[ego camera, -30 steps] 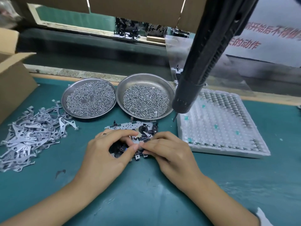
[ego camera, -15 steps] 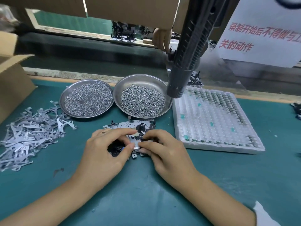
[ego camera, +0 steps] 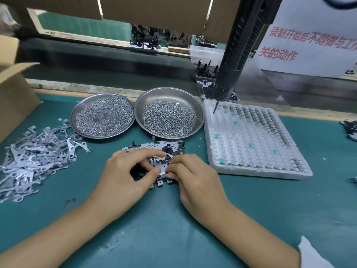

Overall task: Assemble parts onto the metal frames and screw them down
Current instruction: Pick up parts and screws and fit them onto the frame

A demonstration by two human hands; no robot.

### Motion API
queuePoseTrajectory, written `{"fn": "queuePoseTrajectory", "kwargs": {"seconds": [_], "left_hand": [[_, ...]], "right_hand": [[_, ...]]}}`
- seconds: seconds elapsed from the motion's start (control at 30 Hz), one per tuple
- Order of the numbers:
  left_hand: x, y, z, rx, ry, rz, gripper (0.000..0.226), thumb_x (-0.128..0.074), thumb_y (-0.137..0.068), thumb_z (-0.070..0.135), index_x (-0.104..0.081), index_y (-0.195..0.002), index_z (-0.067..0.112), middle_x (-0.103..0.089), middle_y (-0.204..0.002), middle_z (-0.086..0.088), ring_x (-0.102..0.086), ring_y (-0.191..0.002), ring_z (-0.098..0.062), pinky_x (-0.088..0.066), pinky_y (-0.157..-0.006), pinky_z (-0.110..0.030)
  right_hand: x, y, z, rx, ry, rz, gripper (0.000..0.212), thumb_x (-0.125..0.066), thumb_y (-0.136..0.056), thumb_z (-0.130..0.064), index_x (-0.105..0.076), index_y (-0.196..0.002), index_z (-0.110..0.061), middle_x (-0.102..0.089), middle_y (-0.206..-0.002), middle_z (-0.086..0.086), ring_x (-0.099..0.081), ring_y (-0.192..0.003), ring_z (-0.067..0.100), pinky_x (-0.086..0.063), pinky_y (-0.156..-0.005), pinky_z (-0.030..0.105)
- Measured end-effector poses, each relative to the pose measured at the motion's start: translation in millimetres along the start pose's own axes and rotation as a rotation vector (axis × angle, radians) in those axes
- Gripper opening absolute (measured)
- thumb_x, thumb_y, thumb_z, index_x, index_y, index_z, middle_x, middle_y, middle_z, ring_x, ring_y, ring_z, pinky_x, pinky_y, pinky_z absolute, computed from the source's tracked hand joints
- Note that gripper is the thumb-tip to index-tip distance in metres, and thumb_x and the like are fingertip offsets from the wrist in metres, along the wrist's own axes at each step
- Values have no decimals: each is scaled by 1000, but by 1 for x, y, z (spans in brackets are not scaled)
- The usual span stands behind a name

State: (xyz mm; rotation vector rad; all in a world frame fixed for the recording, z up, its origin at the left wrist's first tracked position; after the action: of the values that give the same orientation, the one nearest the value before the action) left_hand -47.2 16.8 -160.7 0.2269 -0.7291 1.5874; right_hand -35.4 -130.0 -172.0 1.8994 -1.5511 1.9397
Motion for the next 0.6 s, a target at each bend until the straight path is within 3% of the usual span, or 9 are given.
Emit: {"fn": "queuePoseTrajectory", "kwargs": {"seconds": [0.1,0.23,0.37,0.47,0.6], "left_hand": [[1,-3,2,-10,-9,-28,29,-70,-72,20,-66,-94,39,-65,-76,18,-55,-75,6,-36,-77,-12],[0,-4,-1,1,-34,-49,38,-77,-74,3,-69,-95,33,-65,-68,17,-56,-73,1,-37,-74,-12],[1,-3,-3,-2,-17,-38,39,-78,-73,4,-69,-95,34,-65,-70,20,-57,-74,4,-36,-76,-10],[2,-3,-4,-27,1,-33,37,-79,-73,4,-70,-96,31,-67,-70,17,-58,-73,5,-35,-72,-3],[2,-1,-3,-58,8,-23,28,-78,-74,16,-70,-98,29,-68,-69,15,-59,-72,5,-35,-76,-4]], "right_hand": [[-1,0,-2,-8,21,-1,11,-68,-71,8,-67,-79,0,-66,-86,10,-61,-71,30,-50,-54,35],[-2,0,-2,-14,27,-4,22,-72,-62,12,-67,-79,0,-66,-85,10,-61,-71,30,-50,-52,35],[0,0,3,-57,-76,9,5,-67,-78,-1,-71,-81,-2,-66,-87,8,-63,-75,30,-52,-58,37],[1,0,9,-89,-188,13,10,-65,-84,-8,-73,-86,-3,-67,-90,7,-63,-83,25,-52,-70,36],[3,1,16,-209,-422,60,12,-60,-88,-6,-71,-90,-2,-66,-92,4,-62,-87,15,-49,-78,26]]}}
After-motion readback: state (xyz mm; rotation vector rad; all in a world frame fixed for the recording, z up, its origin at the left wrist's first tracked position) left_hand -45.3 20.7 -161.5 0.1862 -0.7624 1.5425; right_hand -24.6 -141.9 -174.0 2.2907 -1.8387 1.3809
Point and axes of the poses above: each hand's wrist, its own y-axis away from the middle knuckle, its own x-axis out of the back of the hand, z = x × y, the point moved 4 cm from there along -y, towards the middle knuckle
